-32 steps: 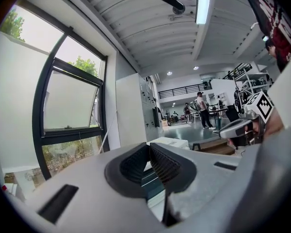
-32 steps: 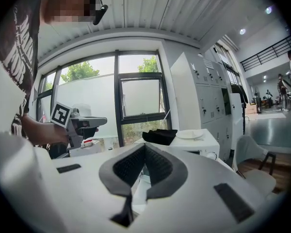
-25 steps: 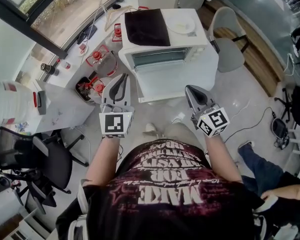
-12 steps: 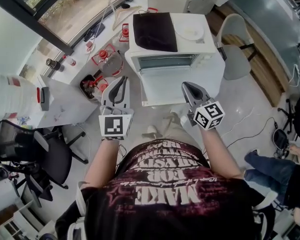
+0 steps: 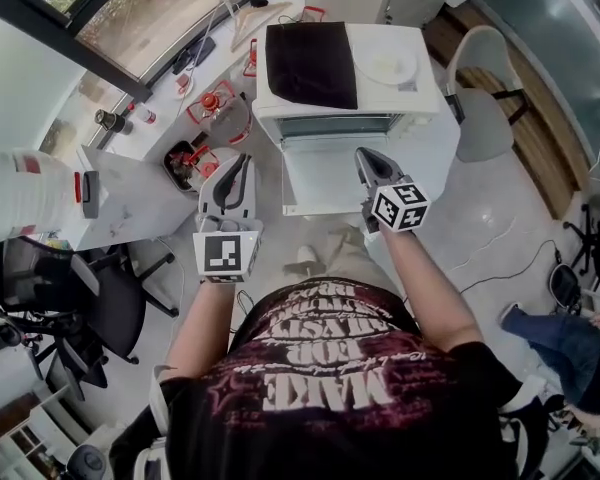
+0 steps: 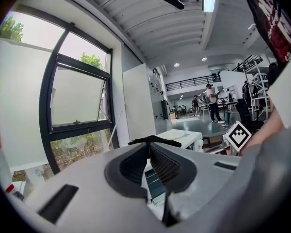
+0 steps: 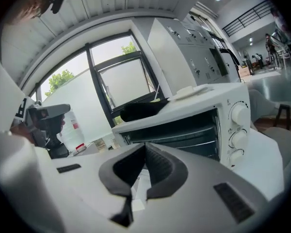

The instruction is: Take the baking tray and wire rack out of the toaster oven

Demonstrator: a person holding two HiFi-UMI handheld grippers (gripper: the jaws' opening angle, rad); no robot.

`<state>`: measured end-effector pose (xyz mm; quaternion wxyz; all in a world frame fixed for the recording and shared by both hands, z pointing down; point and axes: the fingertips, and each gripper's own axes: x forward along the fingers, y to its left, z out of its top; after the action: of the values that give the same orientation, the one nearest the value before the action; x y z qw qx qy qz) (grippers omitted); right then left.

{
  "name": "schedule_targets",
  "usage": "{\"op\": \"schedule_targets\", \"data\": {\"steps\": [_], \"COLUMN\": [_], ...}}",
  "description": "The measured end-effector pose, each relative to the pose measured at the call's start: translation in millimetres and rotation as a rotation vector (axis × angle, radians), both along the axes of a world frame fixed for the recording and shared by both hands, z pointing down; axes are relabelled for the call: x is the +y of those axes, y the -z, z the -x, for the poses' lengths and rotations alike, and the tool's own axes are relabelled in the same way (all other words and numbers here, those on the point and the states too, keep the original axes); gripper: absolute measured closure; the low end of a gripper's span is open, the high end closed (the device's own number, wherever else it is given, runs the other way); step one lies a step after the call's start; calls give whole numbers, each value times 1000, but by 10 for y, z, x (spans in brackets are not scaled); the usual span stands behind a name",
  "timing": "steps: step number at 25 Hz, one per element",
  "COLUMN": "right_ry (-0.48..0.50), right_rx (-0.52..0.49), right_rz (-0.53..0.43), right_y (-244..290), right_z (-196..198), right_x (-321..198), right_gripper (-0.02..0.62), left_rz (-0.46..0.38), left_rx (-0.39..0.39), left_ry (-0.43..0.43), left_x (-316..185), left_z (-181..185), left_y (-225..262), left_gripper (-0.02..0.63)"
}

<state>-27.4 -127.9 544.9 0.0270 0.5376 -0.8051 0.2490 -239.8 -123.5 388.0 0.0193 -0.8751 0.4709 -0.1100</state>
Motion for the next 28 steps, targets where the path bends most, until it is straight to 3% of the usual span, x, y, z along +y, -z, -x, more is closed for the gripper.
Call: {"op": "schedule_targets", "data": {"steps": [8,18,28], "right_ry": [-47,-158,-241], "right_rx": [-101,-393,-564], "right_rz": [88,128,158], "right_y": [-493,-638,-663], "right_z": [-61,-165,-267], "right_x": [-507,-998,-1310], "right_gripper": [582,440,393], "left_rz": [11,61,70], "left_rx": [-1,-32,-59], "left_ry": [10,44,88], "left_x": [-57,-91,-31], "left_z": [-119,-50,117], "left_y": [24,-155,-200], "left_gripper": [581,581,581]}}
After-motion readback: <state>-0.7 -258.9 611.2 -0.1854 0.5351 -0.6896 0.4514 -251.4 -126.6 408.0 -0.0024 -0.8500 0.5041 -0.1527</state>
